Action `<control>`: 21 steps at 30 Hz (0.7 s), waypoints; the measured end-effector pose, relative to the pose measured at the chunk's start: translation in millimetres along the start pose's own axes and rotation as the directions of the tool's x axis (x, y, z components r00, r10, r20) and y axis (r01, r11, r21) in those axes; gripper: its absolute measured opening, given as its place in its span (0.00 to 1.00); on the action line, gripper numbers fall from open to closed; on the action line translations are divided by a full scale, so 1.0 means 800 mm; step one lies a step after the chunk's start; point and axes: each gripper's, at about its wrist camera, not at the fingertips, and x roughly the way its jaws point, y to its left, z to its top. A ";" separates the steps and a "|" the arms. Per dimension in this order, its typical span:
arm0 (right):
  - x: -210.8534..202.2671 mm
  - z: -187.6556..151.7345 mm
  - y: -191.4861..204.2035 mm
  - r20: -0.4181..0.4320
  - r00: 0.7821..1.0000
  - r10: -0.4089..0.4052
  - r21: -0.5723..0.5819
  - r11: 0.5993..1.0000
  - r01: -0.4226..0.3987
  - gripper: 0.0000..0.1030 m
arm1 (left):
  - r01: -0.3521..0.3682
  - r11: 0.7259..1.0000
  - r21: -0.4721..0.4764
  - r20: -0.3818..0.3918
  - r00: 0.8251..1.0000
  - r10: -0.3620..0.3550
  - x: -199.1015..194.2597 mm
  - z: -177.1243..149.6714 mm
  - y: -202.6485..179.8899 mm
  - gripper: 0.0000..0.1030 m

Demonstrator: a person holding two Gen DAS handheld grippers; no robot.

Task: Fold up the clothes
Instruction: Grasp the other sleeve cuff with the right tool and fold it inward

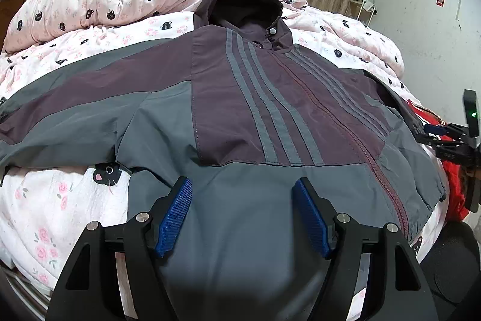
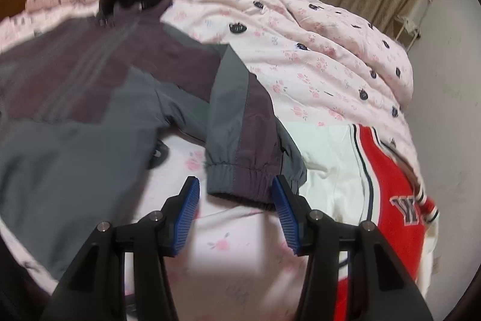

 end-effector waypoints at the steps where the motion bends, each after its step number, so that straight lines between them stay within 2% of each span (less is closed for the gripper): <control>1: 0.005 0.000 -0.001 -0.007 1.000 -0.004 -0.012 1.000 0.004 0.39 | 0.000 1.000 0.000 0.000 1.000 0.000 0.000 0.000 0.000 0.64; 2: 0.009 0.001 -0.002 -0.014 1.000 -0.002 -0.020 1.000 0.002 0.30 | 0.000 1.000 0.000 0.000 1.000 0.000 0.000 0.000 0.000 0.64; 4: 0.012 0.003 -0.010 -0.021 1.000 0.010 -0.013 1.000 -0.010 0.18 | -0.001 1.000 0.003 0.002 1.000 0.001 0.000 -0.001 -0.001 0.64; 7: 0.003 0.012 -0.037 -0.015 0.998 0.064 0.044 0.997 -0.063 0.11 | 0.001 1.000 0.002 0.006 1.000 -0.001 -0.001 -0.001 -0.001 0.64; 12: -0.010 0.036 -0.101 0.018 0.991 0.132 0.176 0.975 -0.133 0.11 | 0.003 1.000 0.003 0.010 1.000 -0.003 0.000 -0.002 -0.001 0.64; 16: 0.005 0.055 -0.152 0.007 0.988 0.156 0.289 0.945 -0.151 0.11 | 0.006 1.000 0.002 0.014 1.000 -0.006 0.000 -0.002 0.000 0.64; 21: 0.046 0.066 -0.202 -0.062 0.991 0.115 0.385 0.919 -0.083 0.11 | 0.008 1.000 0.001 0.016 1.000 -0.008 0.000 -0.002 0.000 0.65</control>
